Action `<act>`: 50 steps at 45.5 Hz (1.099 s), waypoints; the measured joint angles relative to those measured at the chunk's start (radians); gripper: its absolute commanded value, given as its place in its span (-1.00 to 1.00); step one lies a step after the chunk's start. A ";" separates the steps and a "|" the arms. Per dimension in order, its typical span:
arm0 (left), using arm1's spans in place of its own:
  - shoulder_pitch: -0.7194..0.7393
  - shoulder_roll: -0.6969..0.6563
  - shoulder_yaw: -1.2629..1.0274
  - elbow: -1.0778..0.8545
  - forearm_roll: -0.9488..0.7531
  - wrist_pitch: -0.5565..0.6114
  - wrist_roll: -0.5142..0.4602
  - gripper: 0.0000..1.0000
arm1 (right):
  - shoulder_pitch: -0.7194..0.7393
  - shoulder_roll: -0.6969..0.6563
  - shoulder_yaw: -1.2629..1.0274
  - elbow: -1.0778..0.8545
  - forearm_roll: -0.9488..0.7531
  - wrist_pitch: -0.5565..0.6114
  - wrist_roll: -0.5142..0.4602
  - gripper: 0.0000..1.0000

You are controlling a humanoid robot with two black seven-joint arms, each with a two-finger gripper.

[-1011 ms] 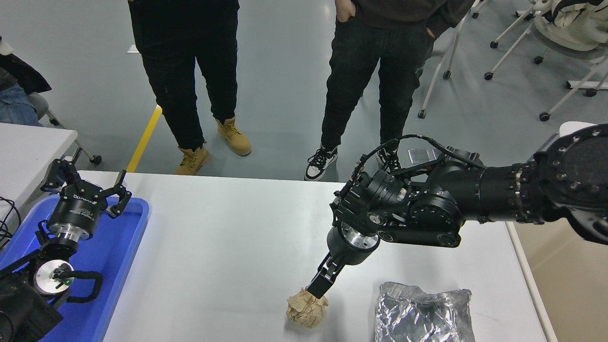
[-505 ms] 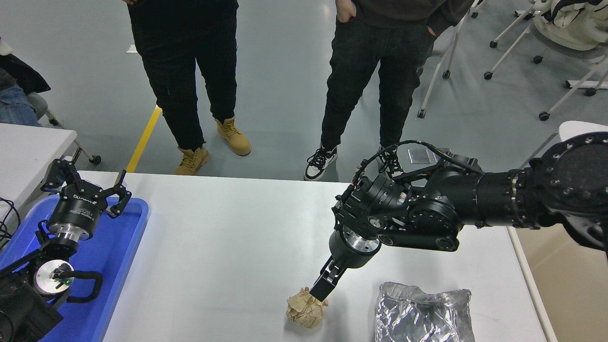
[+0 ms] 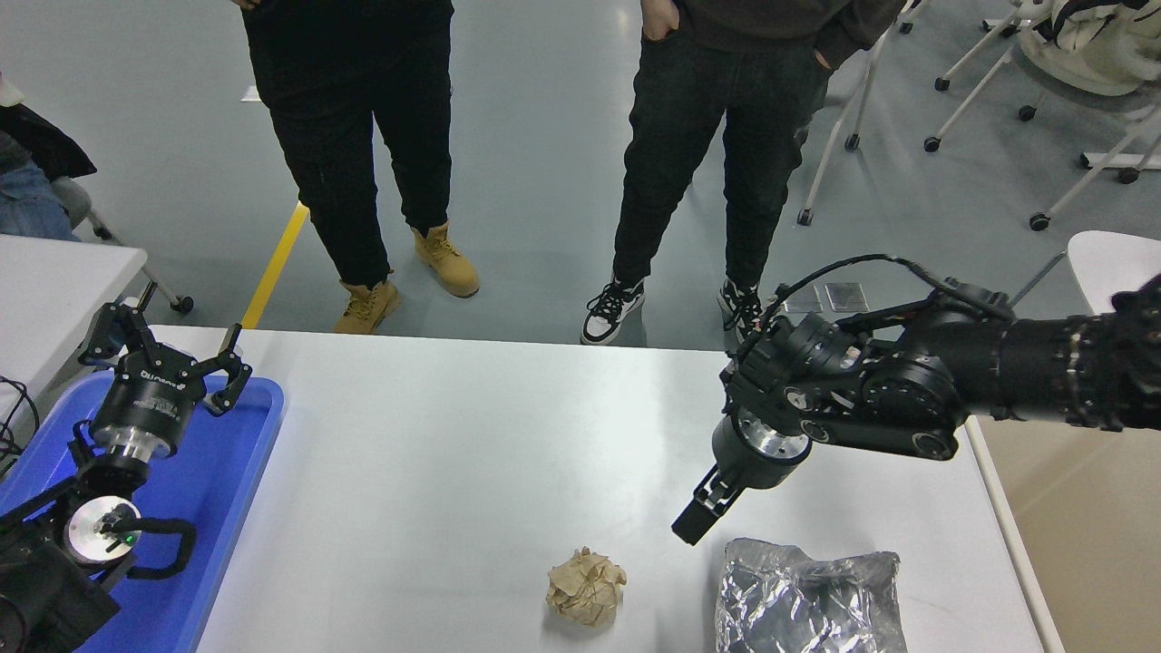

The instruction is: Clean the table surface

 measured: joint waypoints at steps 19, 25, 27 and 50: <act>0.000 0.000 0.000 0.000 0.000 0.000 0.000 1.00 | -0.120 -0.125 0.101 0.015 -0.093 0.005 0.001 0.98; 0.000 0.000 0.000 0.000 0.000 0.000 0.000 1.00 | -0.158 -0.145 0.166 0.032 -0.113 0.002 0.001 0.98; 0.000 0.000 0.000 0.000 0.000 0.000 0.000 1.00 | -0.169 -0.150 0.188 0.038 -0.116 0.002 0.003 0.98; 0.000 0.000 0.000 0.000 0.000 0.000 0.000 1.00 | -0.242 -0.250 0.292 0.036 -0.189 0.002 0.020 0.98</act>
